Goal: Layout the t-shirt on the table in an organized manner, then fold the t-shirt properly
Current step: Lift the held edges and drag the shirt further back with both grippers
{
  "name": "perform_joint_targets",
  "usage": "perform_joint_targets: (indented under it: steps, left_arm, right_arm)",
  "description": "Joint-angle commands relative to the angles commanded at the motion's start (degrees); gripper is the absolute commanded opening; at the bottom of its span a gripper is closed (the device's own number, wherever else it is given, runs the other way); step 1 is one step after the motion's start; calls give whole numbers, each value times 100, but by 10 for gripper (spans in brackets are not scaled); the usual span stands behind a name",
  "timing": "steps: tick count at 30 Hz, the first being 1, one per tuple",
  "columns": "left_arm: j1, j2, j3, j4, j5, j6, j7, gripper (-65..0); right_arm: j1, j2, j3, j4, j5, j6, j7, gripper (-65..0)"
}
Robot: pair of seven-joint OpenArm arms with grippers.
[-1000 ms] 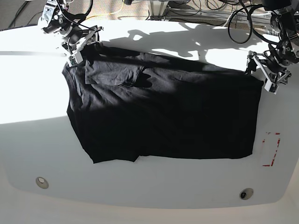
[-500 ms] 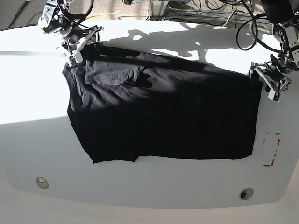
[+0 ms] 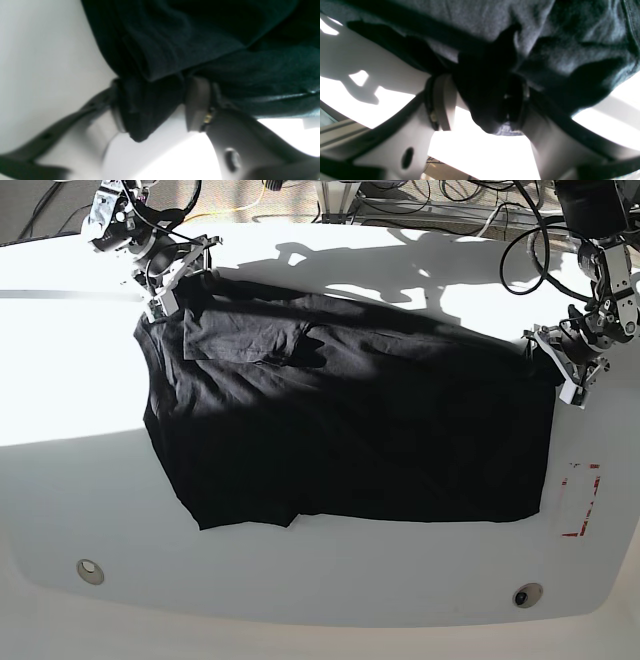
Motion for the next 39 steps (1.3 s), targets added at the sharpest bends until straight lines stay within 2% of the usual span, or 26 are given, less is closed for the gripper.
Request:
perform_joint_targets:
  steps: [2,3,5,11,16,22,25,29,39]
  left_arm:
    - [53,0,0,18,53,0,97,-600]
    - [105,0,-9,44,114,0,202,-611]
    - [202,0,-26,185,220,0,448,-612]
    - [738,0,-35,1099,237,0,1143,-612]
    - [1196,0,-35,1802,237,0,1530,-610]
    - [1662,18,-35,2488,237,0,2215,-540]
    - [1846,26,-44,2690,237,0,2488,-533]
    - [2084,26,-44,2822,255,0,2637,-533]
    - [2409,26,-193,2840,273,0,2637,-531]
  right_arm:
    - [0,0,0,0,0,0,0,-561]
    - [0,0,0,0,0,0,0,-595]
    - [0,26,0,0,-35,0,0,-617]
    - [-97,158,0,18,-308,0,0,-615]
    - [-246,264,9,211,-378,0,-9,-615]
    - [-554,360,0,448,-404,0,-9,-615]
    - [-747,519,0,545,-387,0,-9,-615]
    - [-1011,571,0,571,-352,0,-9,-615]
    - [-1266,563,9,571,-343,0,-9,-615]
